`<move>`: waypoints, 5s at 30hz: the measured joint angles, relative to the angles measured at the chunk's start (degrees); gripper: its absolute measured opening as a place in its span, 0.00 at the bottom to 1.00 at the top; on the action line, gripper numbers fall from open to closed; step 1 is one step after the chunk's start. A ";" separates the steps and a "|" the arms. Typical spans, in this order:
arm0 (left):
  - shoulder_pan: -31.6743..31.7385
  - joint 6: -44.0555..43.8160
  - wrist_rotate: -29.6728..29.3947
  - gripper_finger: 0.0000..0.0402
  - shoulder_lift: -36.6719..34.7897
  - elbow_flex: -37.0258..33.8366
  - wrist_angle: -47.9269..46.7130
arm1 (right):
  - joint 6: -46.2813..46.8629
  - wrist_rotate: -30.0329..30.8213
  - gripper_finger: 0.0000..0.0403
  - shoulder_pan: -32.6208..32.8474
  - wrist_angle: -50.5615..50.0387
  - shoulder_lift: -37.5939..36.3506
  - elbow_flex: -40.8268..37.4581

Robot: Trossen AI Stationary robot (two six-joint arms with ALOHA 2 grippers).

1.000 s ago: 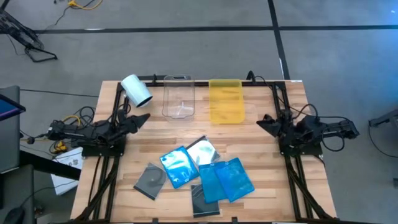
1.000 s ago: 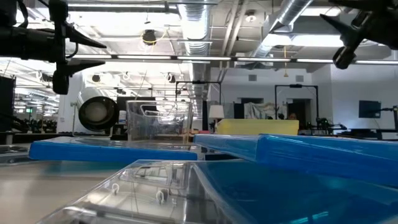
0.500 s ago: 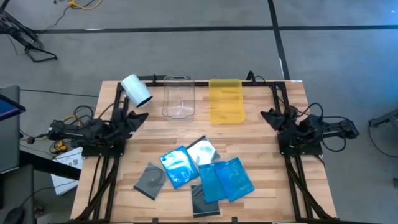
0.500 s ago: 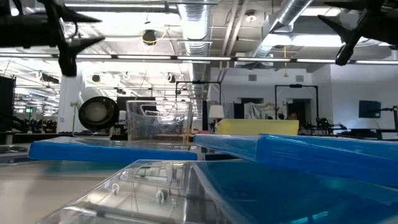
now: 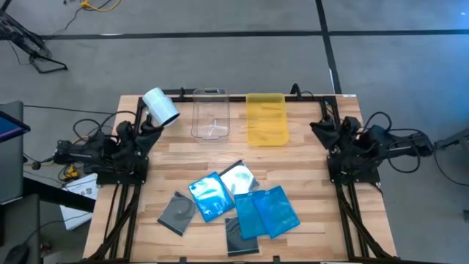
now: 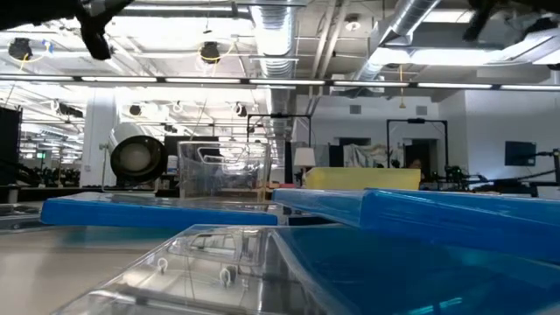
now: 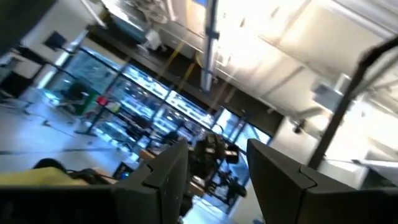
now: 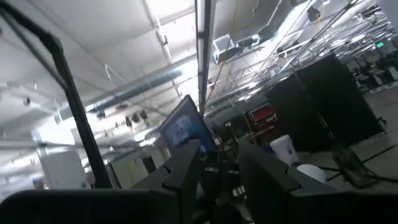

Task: Pick & place jewel cases by type
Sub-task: Put the left blue CD case into the transparent bin

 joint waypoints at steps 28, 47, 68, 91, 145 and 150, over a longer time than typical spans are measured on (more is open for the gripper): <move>-12.85 -19.19 17.52 0.40 44.43 31.02 -37.46 | 9.86 -6.39 0.27 8.49 -8.14 35.79 17.40; -29.99 -54.33 -5.69 0.40 62.79 31.02 -48.29 | 10.37 -8.89 0.27 12.63 -3.12 51.21 17.36; -0.86 -17.07 26.35 0.40 65.68 31.02 -52.16 | 19.77 -11.69 0.27 18.84 -4.91 75.54 32.15; 4.50 4.43 31.10 0.40 67.71 31.02 -62.16 | 36.34 -11.53 0.27 16.96 -9.36 98.74 57.29; 10.01 -9.28 44.54 0.40 75.91 19.80 -32.50 | 18.20 -8.70 0.27 17.11 -40.95 97.21 57.88; 10.01 -11.43 44.06 0.40 75.91 17.94 -32.61 | 16.44 -8.99 0.27 16.68 -40.18 97.21 57.88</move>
